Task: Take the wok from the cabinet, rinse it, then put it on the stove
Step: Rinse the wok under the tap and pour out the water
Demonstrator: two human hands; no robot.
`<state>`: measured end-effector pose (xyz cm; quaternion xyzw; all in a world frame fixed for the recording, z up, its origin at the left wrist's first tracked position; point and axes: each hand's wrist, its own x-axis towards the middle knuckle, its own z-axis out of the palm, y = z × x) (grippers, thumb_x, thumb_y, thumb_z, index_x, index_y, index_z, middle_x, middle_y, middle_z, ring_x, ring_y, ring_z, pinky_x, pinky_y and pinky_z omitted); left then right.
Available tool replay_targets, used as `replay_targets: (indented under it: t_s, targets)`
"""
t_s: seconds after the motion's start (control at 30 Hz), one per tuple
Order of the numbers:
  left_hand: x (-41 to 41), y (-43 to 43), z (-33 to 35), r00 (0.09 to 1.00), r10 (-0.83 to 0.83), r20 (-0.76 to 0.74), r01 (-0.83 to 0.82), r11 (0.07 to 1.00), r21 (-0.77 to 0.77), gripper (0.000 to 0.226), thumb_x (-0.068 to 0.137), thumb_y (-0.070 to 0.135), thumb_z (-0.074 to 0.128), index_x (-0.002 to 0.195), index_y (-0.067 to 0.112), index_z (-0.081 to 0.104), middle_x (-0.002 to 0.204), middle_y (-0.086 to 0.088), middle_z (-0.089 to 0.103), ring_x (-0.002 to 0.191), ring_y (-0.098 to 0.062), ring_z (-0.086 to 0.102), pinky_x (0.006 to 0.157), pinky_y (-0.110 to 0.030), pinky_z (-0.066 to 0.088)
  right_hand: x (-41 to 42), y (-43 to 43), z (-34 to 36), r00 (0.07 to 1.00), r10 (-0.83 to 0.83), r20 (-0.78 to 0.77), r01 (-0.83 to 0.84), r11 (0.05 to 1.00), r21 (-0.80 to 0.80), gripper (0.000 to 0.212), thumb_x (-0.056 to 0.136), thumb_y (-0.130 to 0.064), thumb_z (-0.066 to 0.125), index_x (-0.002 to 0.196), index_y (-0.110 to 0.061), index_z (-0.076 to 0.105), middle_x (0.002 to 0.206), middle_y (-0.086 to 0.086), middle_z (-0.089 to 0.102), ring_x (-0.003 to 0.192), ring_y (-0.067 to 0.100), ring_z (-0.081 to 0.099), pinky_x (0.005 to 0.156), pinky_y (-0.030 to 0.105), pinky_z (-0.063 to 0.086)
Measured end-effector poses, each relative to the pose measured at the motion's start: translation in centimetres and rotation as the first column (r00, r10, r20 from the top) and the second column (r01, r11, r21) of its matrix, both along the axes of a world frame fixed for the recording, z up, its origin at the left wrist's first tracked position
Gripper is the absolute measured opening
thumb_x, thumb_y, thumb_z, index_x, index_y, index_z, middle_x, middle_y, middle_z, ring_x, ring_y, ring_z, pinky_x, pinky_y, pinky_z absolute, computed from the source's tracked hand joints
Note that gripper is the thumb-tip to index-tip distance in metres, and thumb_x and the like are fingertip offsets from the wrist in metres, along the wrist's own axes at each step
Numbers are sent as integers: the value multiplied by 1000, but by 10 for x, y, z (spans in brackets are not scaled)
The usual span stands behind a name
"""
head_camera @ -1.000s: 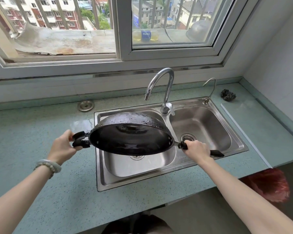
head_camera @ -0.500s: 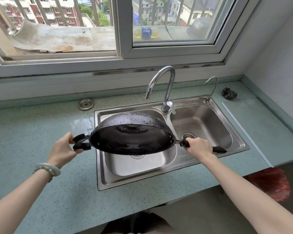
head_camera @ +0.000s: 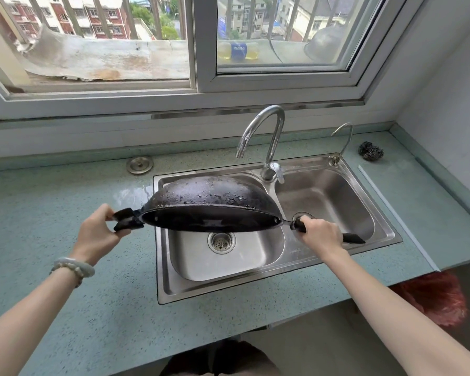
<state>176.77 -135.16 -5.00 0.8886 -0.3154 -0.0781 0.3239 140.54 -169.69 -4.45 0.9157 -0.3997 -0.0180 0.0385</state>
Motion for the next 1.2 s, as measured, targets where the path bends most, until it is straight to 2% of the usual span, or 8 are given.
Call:
replay_targets:
  t_s: [0.1, 0.33, 0.43, 0.53, 0.73, 0.97, 1.1, 1.2]
  targets:
    - [5, -3, 8, 999, 32, 35, -29, 998, -60, 40, 65, 10, 84, 80, 18, 47, 86, 0, 59, 85, -21, 58, 75, -40, 50, 2, 1, 5, 998, -11, 65, 11, 1000, -3, 26, 90, -40, 57, 95, -16, 64, 77, 12, 71, 72, 35, 68, 56, 31, 33]
    - [-4, -1, -10, 997, -8, -71, 14, 996, 92, 38, 64, 5, 83, 82, 10, 50, 88, -9, 62, 85, -27, 59, 72, -37, 48, 4, 2, 2, 994, 16, -109, -12, 999, 39, 29, 94, -43, 47, 100, -17, 59, 94, 7, 72, 85, 32, 68, 65, 31, 44]
    - [-4, -5, -2, 1000, 28, 10, -28, 1000, -14, 38, 64, 6, 83, 80, 11, 49, 87, -8, 62, 83, -24, 57, 70, -32, 44, 2, 2, 5, 1000, 2, -22, -2, 1000, -14, 25, 93, -38, 51, 98, -15, 60, 86, 8, 72, 78, 33, 68, 58, 31, 40]
    - [1, -9, 7, 998, 29, 64, -24, 997, -80, 39, 63, 6, 84, 81, 12, 50, 85, -6, 60, 82, -24, 57, 73, -34, 46, 2, 2, 5, 998, -22, 60, 22, 1000, 7, 24, 91, -35, 55, 95, -13, 62, 77, 12, 71, 72, 35, 67, 56, 31, 35]
    - [2, -7, 0, 998, -36, -52, 40, 996, 75, 39, 62, 4, 84, 79, 11, 49, 85, -7, 61, 83, -26, 58, 70, -36, 47, 3, 1, 2, 994, 3, -112, 1, 999, 41, 27, 93, -43, 49, 99, -19, 60, 90, 8, 72, 83, 31, 68, 65, 31, 44]
    - [9, -13, 15, 999, 5, 38, -2, 996, -90, 42, 63, 6, 84, 79, 17, 47, 85, 0, 58, 83, -21, 57, 71, -33, 46, 1, -4, 13, 999, 5, 53, -5, 1000, -10, 24, 91, -35, 55, 91, -12, 61, 78, 14, 71, 73, 36, 68, 56, 32, 35]
    - [10, -14, 6, 998, -47, -50, 52, 993, 105, 39, 64, 3, 82, 80, 12, 47, 88, -6, 61, 88, -26, 59, 74, -38, 50, 5, 4, 0, 996, 4, -92, 4, 997, 81, 24, 92, -39, 51, 99, -17, 59, 91, 11, 72, 84, 34, 68, 64, 33, 43]
    - [12, -11, 2, 988, -23, -150, 48, 986, 162, 39, 63, 2, 82, 80, 12, 48, 85, -4, 62, 86, -23, 59, 68, -32, 45, 7, 4, -5, 988, 25, -155, -6, 993, 120, 23, 89, -39, 51, 94, -18, 58, 95, 9, 71, 88, 33, 67, 67, 33, 45]
